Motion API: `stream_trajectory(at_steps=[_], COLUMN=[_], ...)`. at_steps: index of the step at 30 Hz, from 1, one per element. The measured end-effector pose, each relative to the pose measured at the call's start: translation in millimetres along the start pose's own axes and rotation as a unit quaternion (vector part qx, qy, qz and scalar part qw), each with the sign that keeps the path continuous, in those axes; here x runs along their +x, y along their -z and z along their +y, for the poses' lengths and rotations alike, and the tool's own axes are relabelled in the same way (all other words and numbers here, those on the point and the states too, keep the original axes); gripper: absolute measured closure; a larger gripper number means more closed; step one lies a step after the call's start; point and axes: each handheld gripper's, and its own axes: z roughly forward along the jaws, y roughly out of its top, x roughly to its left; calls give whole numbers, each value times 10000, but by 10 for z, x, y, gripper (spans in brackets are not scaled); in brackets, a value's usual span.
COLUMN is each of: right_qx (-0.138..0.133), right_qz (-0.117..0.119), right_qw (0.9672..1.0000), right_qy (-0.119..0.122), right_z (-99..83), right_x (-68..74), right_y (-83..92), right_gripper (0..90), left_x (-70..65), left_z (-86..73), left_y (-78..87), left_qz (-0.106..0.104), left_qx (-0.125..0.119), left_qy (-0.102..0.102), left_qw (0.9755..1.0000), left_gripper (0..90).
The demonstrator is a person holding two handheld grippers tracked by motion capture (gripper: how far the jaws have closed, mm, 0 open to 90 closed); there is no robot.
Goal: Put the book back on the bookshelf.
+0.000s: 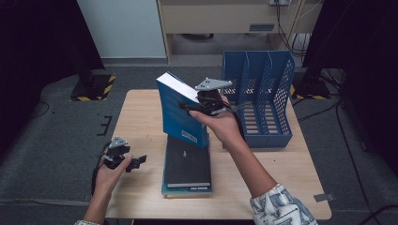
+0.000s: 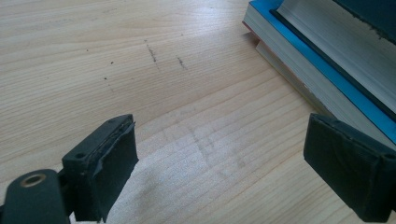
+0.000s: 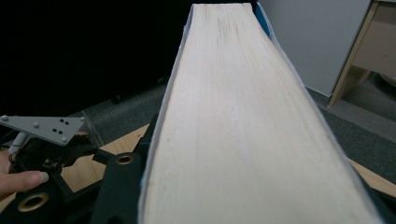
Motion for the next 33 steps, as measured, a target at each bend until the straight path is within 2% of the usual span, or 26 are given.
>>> stream_trajectory(at_steps=[6,14,23,30,33], right_qx=[-27,-57,-68,-67,-8], right_qz=[-46,-182,-148,-159,-195], right_qw=[10000,9998,9997,9994,9988], right_qy=[-10,-73,-180,-287,-453], right_z=[3,-3,-4,2,36], right_x=[-7,-44,-75,-91,-115], right_y=[-19,-17,-12,-15,-35], right_gripper=[526,588,594,595,596], left_x=[-3,8,30,40,47], left_z=[-1,-5,-12,-25,-28], left_y=[-5,-4,-6,-33,-32], left_qz=[-1,9,71,127,141], left_qx=[1,12,35,123,127], left_qy=[1,19,67,100,121], left_qw=[10000,10000,9999,9998,9997], left_gripper=[91,92,71,68,69])
